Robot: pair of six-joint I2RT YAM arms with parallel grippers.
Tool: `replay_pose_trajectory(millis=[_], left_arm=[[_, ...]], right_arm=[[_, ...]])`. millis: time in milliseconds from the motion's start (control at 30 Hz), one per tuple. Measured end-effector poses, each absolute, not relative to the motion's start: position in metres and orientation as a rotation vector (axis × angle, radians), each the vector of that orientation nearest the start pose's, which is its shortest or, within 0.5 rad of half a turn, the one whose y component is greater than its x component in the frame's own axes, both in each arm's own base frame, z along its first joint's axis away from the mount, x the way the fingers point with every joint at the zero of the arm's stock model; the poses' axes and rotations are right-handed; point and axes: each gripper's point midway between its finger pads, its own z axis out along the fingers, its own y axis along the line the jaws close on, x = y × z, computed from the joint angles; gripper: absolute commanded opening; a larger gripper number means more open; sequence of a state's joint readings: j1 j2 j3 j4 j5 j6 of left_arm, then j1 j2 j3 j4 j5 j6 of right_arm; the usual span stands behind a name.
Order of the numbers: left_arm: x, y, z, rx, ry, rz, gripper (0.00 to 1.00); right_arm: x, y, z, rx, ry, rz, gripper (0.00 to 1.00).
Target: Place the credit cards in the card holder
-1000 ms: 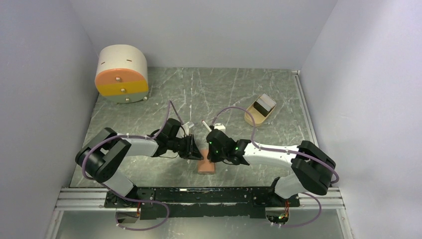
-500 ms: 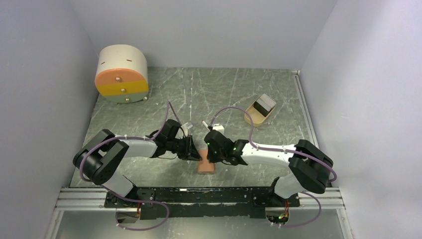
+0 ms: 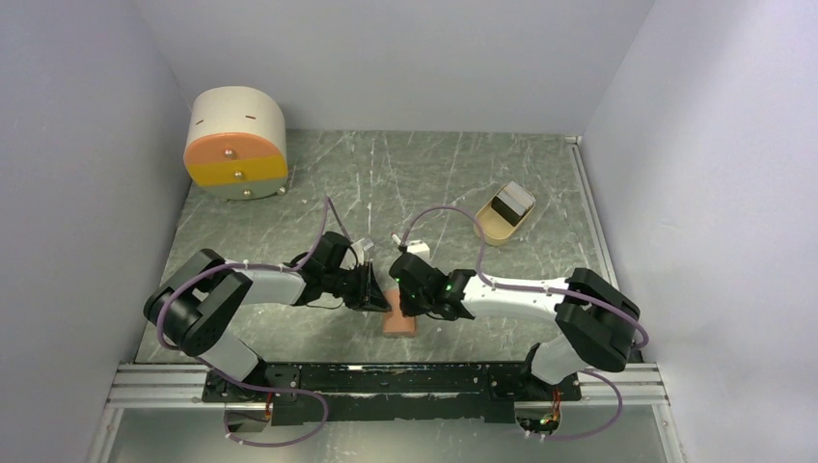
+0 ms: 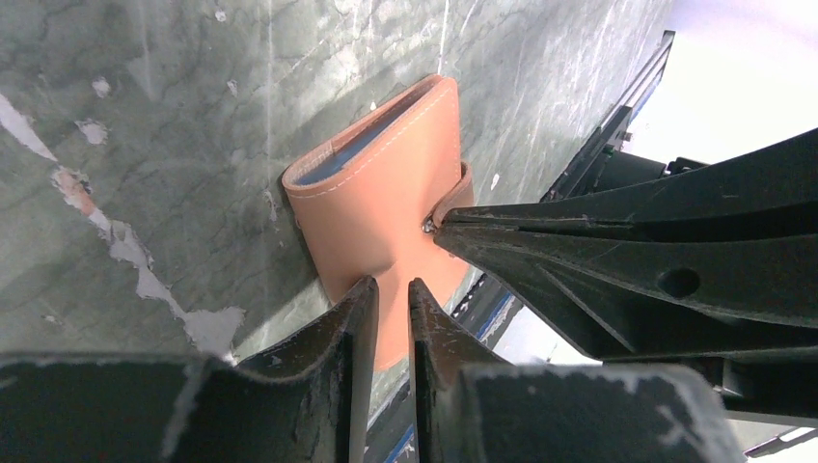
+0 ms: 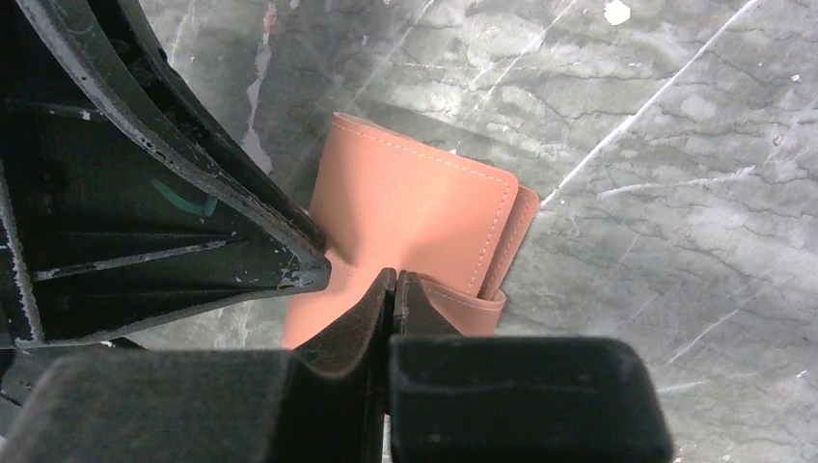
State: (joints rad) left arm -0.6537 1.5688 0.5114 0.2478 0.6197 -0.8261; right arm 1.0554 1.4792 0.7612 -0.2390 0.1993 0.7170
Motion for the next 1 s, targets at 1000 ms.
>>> replay_pose_trajectory(millis=[1000], left_arm=[[0.168, -0.289, 0.03, 0.112, 2.675, -1.349, 0.24]], right_arm=[[0.182, 0.289, 0.044, -0.331, 2.501, 0.402, 0.0]])
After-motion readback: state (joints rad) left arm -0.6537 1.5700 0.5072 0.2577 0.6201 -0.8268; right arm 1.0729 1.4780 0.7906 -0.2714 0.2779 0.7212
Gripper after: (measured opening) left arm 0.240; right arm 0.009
